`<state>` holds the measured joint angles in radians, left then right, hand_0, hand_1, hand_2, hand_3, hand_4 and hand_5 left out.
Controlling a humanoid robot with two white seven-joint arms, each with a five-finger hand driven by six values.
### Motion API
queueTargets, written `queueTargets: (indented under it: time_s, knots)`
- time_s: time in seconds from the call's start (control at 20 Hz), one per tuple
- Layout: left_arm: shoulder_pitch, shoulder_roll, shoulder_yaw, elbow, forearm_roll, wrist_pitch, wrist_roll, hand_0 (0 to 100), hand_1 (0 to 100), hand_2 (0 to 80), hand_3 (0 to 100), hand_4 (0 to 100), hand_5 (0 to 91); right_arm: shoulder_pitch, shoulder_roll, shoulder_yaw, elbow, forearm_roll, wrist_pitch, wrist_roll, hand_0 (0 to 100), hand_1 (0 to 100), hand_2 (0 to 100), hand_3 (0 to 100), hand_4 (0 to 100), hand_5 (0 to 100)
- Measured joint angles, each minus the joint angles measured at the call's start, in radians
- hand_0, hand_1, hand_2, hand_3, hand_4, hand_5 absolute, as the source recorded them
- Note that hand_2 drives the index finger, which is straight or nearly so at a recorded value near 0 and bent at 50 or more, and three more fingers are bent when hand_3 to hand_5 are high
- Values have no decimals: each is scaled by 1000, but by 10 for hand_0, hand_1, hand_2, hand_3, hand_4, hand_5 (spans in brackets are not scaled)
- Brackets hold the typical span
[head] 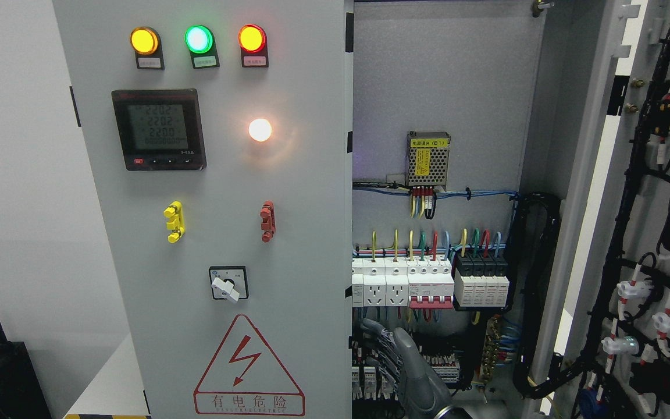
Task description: Open door with both hands
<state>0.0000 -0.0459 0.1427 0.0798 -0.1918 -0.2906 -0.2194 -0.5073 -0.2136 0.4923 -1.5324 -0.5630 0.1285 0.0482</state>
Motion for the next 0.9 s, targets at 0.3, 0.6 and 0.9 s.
queueTargets:
  time_s: [0.3, 0.6, 0.9]
  knots:
    - [0, 0, 0, 0, 0, 4, 0, 0, 0, 0, 0, 32, 0, -18, -9, 20, 2, -45, 27, 0, 0, 0, 0, 0, 0, 0]
    - [0, 0, 0, 0, 0, 5, 0, 0, 0, 0, 0, 32, 0, -27, -16, 35, 0, -62, 29, 9, 0, 0, 0, 0, 0, 0]
    - [0, 0, 0, 0, 0, 5, 0, 0, 0, 0, 0, 32, 0, -46, -22, 49, 4, -68, 31, 27, 0, 0, 0, 0, 0, 0]
